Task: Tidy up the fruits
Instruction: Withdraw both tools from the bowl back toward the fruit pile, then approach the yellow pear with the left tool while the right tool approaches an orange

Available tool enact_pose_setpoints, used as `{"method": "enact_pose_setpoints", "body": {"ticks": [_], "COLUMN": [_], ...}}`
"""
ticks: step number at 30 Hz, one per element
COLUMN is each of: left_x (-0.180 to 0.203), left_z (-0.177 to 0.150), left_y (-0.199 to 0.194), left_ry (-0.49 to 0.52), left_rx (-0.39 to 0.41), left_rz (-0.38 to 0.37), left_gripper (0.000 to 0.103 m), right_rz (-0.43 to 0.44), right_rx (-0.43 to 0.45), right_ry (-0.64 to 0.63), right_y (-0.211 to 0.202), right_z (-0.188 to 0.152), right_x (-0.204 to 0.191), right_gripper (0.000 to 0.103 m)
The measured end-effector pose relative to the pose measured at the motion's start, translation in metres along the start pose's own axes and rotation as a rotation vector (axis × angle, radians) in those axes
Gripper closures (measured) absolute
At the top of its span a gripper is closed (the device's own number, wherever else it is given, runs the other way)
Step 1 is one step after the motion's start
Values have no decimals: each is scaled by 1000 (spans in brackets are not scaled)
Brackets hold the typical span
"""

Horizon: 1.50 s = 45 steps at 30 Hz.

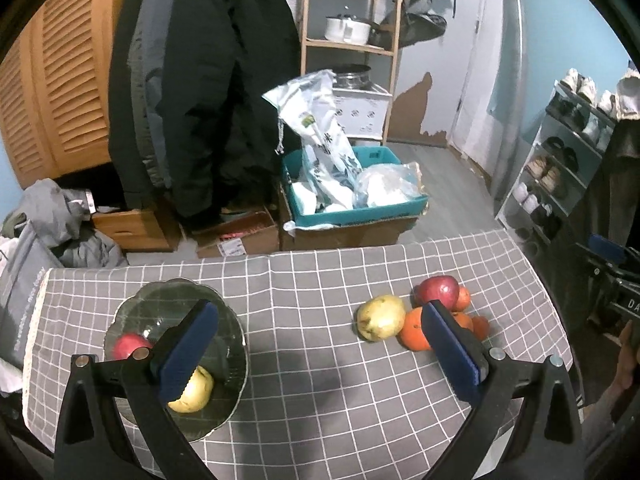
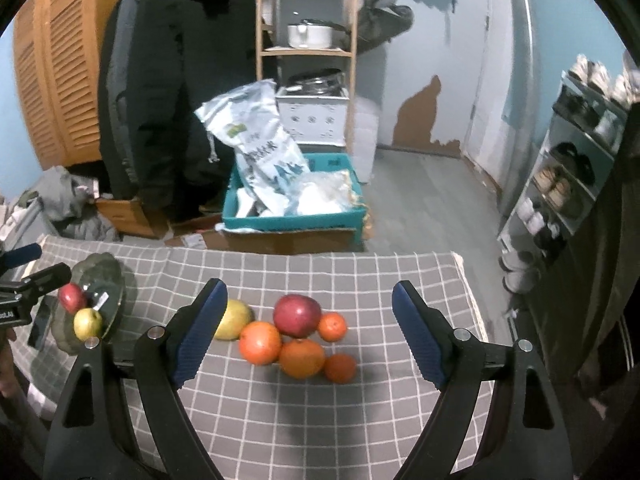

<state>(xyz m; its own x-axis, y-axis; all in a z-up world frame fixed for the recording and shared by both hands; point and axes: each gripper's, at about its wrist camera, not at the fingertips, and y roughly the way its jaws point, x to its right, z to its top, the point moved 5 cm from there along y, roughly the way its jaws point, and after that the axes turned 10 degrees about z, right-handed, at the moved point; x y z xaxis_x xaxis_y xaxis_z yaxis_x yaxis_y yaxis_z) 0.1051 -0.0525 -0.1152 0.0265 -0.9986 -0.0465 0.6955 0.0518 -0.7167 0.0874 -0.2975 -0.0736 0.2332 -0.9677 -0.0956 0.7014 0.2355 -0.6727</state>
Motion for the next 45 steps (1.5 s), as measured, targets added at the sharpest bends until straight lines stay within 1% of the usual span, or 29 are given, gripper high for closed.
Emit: {"method": "enact_pose_setpoints", "body": {"ticks": [8,15,22,28,32,39,45], "left_x": [20,38,52,59,64,74,75], "left_z": [-6,-17,-33,-47,-58,-74,-85], "left_y": [20,48,83,106,121,142,156], "left_ry": [27,57,67,66,91,121,125], "left_rx": [-50,-114,-202,-255,-283,-329,-367], "left_rz": [-15,-21,-38,-42,-22,-14,-11], "left_gripper": [1,1,1,1,1,1,1], "right_rz": [-30,-48,-34,-20,-2,25,35], "right_rx": [-46,-150,-247,-322,-358,-415,-490], "right_ry": [47,64,122,158,174,192,153], "right_y": [12,45,76,98,112,133,149], "right_z": [-19,-44,-71,-92,-101,-119,-136], "right_x": [31,51,71,80,81,83,80], "right_gripper": [19,19,19,19,19,19,23]}}
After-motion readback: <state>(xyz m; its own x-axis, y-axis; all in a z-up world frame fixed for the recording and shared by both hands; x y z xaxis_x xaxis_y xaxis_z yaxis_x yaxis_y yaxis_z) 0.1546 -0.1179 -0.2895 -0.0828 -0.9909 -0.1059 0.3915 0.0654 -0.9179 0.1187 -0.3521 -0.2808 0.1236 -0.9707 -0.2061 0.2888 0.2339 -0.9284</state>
